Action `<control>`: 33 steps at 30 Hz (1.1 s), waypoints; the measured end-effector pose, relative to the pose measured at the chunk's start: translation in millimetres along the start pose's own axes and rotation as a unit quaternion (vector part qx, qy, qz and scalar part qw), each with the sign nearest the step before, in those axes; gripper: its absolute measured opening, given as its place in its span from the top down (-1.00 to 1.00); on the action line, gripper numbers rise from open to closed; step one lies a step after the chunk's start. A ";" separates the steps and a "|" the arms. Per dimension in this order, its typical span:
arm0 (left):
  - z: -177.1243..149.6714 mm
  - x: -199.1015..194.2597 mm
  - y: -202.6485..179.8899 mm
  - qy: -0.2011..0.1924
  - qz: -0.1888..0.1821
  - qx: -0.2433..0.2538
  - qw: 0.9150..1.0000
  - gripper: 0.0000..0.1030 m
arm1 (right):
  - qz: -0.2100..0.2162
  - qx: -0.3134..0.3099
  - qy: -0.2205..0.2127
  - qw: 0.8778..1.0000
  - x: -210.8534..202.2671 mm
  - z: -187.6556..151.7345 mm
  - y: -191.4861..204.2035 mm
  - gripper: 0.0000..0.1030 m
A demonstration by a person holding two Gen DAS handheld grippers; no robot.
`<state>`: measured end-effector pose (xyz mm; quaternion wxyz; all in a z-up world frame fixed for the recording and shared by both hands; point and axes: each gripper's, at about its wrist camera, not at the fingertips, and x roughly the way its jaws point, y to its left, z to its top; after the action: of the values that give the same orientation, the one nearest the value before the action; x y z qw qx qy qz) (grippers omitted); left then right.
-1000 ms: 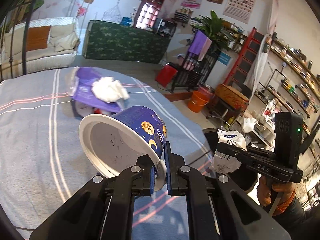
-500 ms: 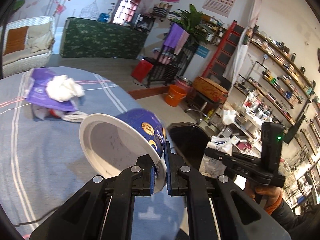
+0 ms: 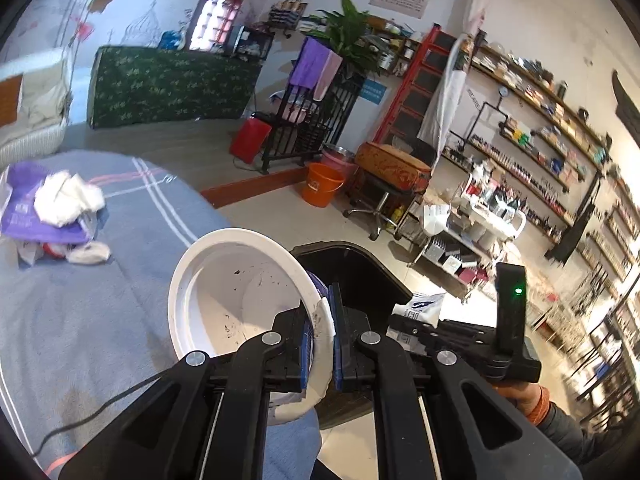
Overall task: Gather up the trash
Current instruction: 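Open the right tool to drop the wrapper into the bin while the left tool drops the cup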
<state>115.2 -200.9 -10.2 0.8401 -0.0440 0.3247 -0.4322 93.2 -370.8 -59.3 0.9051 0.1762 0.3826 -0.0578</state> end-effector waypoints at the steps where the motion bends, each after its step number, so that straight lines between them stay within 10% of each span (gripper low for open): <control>1: 0.5 2.9 -4.5 0.002 -0.004 0.002 1.000 0.83 | -0.003 0.003 0.002 1.000 2.2 -1.7 -3.4 0.93; 7: 0.2 21.7 -22.3 0.021 -0.021 0.021 0.999 0.83 | -0.024 0.026 0.048 0.998 23.5 -13.6 -22.8 0.89; 11: -1.6 36.0 -28.2 0.039 -0.036 0.027 0.998 0.83 | -0.029 0.070 0.044 0.996 18.4 -18.5 -39.0 -0.28; 22: -6.6 65.8 -42.6 0.080 -0.053 0.047 0.994 0.83 | -0.072 0.113 0.055 0.989 -2.1 -17.2 -60.8 -0.30; 33: -6.7 89.5 -70.0 0.103 -0.072 0.084 0.989 0.83 | -0.078 0.154 -0.026 0.985 -40.5 -7.3 -80.8 -0.30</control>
<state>99.6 -310.6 -36.0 0.7696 0.0482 0.3686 -0.5191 40.7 -444.6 -57.4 0.8695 0.2813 0.3582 -0.1909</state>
